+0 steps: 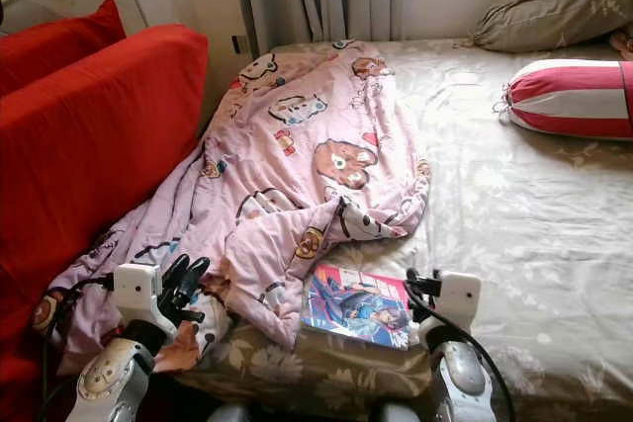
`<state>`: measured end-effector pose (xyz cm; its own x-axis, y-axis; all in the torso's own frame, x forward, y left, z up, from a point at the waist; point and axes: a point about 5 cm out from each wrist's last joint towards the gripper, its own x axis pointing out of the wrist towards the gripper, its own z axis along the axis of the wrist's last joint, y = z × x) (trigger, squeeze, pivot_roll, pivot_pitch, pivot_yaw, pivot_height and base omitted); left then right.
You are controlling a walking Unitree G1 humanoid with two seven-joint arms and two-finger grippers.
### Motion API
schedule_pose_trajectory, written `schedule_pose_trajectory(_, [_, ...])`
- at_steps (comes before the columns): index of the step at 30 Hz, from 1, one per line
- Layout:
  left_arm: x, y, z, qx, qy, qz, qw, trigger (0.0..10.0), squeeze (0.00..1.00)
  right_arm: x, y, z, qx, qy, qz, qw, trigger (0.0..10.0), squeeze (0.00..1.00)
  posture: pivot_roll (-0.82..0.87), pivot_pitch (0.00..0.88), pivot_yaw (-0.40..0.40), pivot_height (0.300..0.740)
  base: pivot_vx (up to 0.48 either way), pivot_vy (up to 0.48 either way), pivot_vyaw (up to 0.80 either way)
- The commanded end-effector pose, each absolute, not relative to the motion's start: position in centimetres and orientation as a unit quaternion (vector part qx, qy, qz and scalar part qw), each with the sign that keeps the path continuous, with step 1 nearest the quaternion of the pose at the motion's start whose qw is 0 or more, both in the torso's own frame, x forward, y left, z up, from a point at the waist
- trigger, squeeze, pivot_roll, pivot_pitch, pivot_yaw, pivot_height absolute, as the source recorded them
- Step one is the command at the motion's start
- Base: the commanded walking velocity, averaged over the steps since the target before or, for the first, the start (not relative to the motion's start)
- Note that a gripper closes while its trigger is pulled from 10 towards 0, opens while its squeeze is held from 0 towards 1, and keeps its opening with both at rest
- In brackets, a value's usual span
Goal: Clean up the room
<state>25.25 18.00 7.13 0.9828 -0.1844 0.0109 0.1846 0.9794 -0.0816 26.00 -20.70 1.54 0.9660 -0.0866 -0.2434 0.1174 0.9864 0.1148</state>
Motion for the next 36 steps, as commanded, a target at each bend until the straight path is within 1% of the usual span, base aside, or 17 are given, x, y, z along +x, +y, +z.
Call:
schedule_pose_trajectory(1, [25.5, 18.2, 7.0, -0.037, 0.008, -0.090, 0.995, 10.0, 0.00, 26.2, -20.7, 1.6, 0.061, 0.117, -0.059, 0.990, 10.0, 0.00, -0.04, 0.000, 0.096, 0.632, 0.000, 0.000, 0.00])
schedule_pose_trajectory(3, [25.5, 18.3, 7.0, -0.037, 0.008, -0.088, 0.995, 10.0, 0.00, 26.1, -20.6, 1.4, 0.056, 0.127, -0.058, 0.989, 10.0, 0.00, -0.04, 0.000, 0.097, 0.632, 0.000, 0.000, 0.00])
schedule_pose_trajectory(5, [25.6, 18.3, 7.0, -0.037, 0.008, -0.088, 0.995, 10.0, 0.00, 26.1, -20.4, 1.3, 0.069, 0.126, -0.056, 0.988, 10.0, 0.00, -0.04, 0.000, 0.097, 0.618, 0.000, 0.000, 0.00])
schedule_pose_trajectory(8, [25.6, 18.2, 7.0, -0.037, 0.008, -0.087, 0.996, 10.0, 0.00, 25.8, -20.3, 1.1, 0.064, 0.122, -0.058, 0.989, 10.0, 0.00, -0.04, 0.000, 0.097, 0.600, 0.000, 0.000, 0.00])
schedule_pose_trajectory(11, [25.6, 18.2, 7.0, -0.037, 0.007, -0.087, 0.996, 10.0, 0.00, 25.8, -20.4, 0.8, 0.066, 0.126, -0.062, 0.988, 10.0, 0.00, -0.04, 0.000, 0.096, 0.600, 0.000, 0.000, 0.00])
schedule_pose_trajectory(14, [25.6, 18.2, 7.1, -0.037, 0.006, -0.086, 0.996, 10.0, 0.00, 26.2, -20.3, 0.2, 0.062, 0.149, -0.060, 0.985, 10.0, 0.00, -0.03, 0.005, 0.096, 0.600, 0.000, 0.000, 0.00])
schedule_pose_trajectory(16, [25.6, 18.2, 7.2, -0.037, 0.004, -0.085, 0.996, 10.0, 0.00, 26.6, -20.6, -0.3, 0.075, 0.177, -0.074, 0.979, 10.0, 0.00, -0.02, 0.016, 0.095, 0.600, 0.000, 0.000, 0.00])
schedule_pose_trajectory(20, [25.7, 18.2, 7.4, -0.037, 0.002, -0.085, 0.996, 10.0, 0.00, 27.0, -20.8, -0.7, 0.099, 0.197, -0.088, 0.971, 10.0, 0.00, 0.00, 0.028, 0.098, 0.600, 0.000, 0.000, 0.00])
schedule_pose_trajectory(21, [25.7, 18.1, 7.5, -0.037, 0.001, -0.085, 0.996, 10.0, 0.00, 27.3, -20.9, -0.7, 0.115, 0.204, -0.099, 0.967, 10.0, 0.74, 0.00, 0.033, 0.101, 0.600, 0.000, 0.000, 0.00])
schedule_pose_trajectory(22, [25.8, 18.1, 7.6, -0.037, 0.000, -0.085, 0.996, 10.0, 0.00, 27.4, -21.1, -0.8, 0.127, 0.210, -0.107, 0.963, 10.0, 1.00, 0.01, 0.035, 0.101, 0.600, 0.000, 0.000, 0.00])
schedule_pose_trajectory(26, [25.6, 18.1, 7.8, -0.038, -0.003, -0.086, 0.996, 10.0, 0.00, 27.7, -21.2, -1.0, 0.139, 0.228, -0.123, 0.956, 10.0, 1.00, 0.02, 0.049, 0.105, 0.600, 0.000, 0.000, 0.00])
schedule_pose_trajectory(29, [25.4, 18.1, 8.0, -0.037, -0.002, -0.088, 0.995, 10.0, 0.00, 28.4, -21.1, -0.6, 0.109, 0.244, -0.120, 0.956, 10.0, 1.00, 0.04, 0.072, 0.106, 0.600, 0.000, 0.000, 0.00])
schedule_pose_trajectory(33, [25.0, 18.2, 8.2, -0.036, -0.003, -0.087, 0.996, 10.0, 0.00, 28.8, -21.0, -0.4, 0.097, 0.247, -0.110, 0.958, 10.0, 1.00, 0.05, 0.099, 0.104, 0.600, 0.000, 0.000, 0.00])
schedule_pose_trajectory(34, [24.6, 18.3, 8.4, -0.036, -0.003, -0.084, 0.996, 10.0, 0.00, 29.1, -20.9, -0.2, 0.086, 0.250, -0.103, 0.959, 10.0, 1.00, 0.06, 0.124, 0.100, 0.600, 0.000, 0.000, 0.00])
schedule_pose_trajectory(36, [24.2, 18.4, 8.5, -0.036, -0.002, -0.082, 0.996, 10.0, 0.00, 29.3, -20.9, -0.1, 0.084, 0.249, -0.101, 0.960, 10.0, 1.00, 0.06, 0.132, 0.097, 0.600, 0.000, 0.000, 0.00])
